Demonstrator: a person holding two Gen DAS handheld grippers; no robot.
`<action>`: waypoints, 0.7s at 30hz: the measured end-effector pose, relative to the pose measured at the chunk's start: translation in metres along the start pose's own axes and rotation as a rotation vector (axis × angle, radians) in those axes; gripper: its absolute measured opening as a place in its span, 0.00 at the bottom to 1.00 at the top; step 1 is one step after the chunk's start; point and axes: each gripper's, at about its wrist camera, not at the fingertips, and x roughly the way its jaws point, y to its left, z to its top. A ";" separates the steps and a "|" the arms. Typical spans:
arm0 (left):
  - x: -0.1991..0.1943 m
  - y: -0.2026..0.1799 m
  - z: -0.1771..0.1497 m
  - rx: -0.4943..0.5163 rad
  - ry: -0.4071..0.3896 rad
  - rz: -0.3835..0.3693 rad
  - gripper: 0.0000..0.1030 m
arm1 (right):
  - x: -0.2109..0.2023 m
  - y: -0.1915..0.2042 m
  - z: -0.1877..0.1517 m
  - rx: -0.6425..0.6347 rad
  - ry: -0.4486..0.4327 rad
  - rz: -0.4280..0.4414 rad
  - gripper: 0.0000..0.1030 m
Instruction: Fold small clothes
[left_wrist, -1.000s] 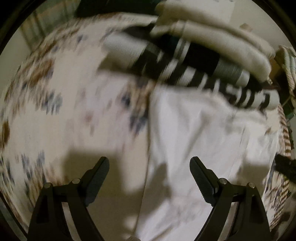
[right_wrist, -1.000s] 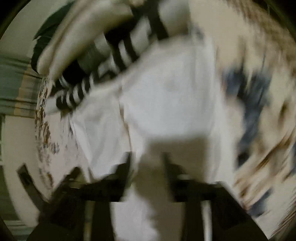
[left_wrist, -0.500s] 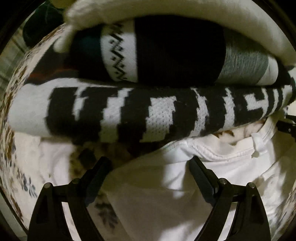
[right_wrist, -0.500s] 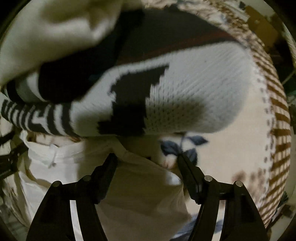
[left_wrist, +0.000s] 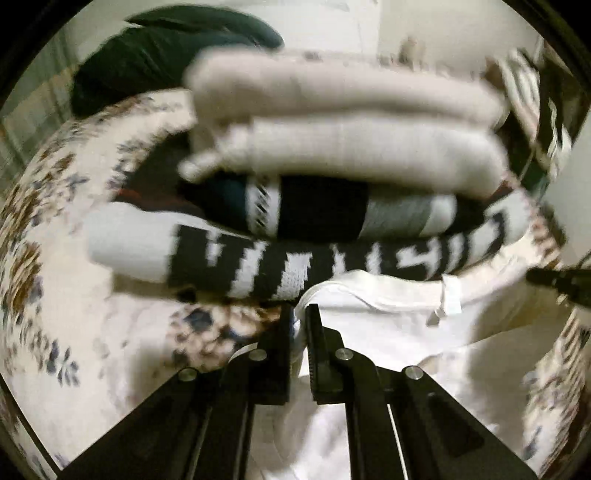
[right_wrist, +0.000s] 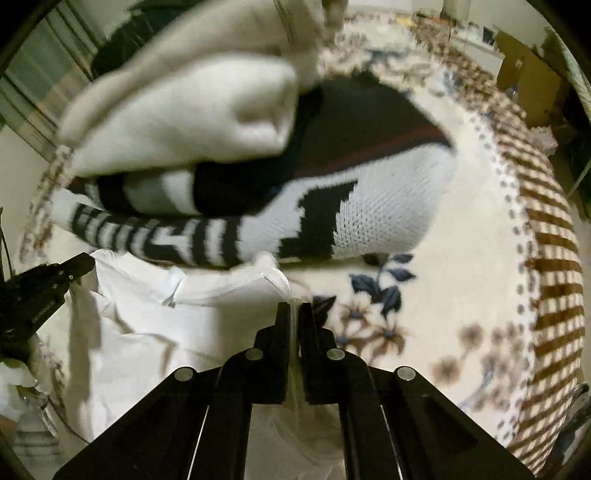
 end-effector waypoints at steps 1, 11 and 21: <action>-0.022 0.006 -0.008 -0.028 -0.032 -0.016 0.05 | -0.012 0.009 -0.006 -0.001 -0.027 0.007 0.05; -0.111 -0.012 -0.147 -0.226 0.077 -0.090 0.05 | -0.122 0.028 -0.178 0.031 -0.042 0.087 0.04; -0.096 0.017 -0.225 -0.499 0.249 -0.161 0.52 | -0.092 -0.015 -0.262 0.264 0.206 0.088 0.34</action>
